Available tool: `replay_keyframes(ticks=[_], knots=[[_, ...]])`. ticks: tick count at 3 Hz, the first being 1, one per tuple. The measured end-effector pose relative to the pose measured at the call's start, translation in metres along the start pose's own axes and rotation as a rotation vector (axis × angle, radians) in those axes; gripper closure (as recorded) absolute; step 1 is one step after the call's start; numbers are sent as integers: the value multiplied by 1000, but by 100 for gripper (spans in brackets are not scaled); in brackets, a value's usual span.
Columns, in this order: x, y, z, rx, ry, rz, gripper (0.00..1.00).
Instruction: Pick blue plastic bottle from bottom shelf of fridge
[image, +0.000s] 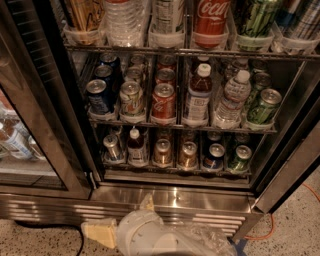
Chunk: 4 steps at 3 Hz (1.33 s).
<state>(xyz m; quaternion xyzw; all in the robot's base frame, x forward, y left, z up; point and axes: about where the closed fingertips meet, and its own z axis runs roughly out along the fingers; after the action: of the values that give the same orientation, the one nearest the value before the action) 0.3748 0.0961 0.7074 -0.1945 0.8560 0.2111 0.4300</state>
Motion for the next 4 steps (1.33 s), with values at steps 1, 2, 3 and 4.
replay_keyframes(ticks=[1, 2, 3, 4], knots=[[21, 6, 32, -9, -3, 7, 0], [27, -2, 72, 8, -25, 132, 0], [25, -48, 111, 47, -160, 287, 0], [25, -48, 111, 47, -160, 287, 0]])
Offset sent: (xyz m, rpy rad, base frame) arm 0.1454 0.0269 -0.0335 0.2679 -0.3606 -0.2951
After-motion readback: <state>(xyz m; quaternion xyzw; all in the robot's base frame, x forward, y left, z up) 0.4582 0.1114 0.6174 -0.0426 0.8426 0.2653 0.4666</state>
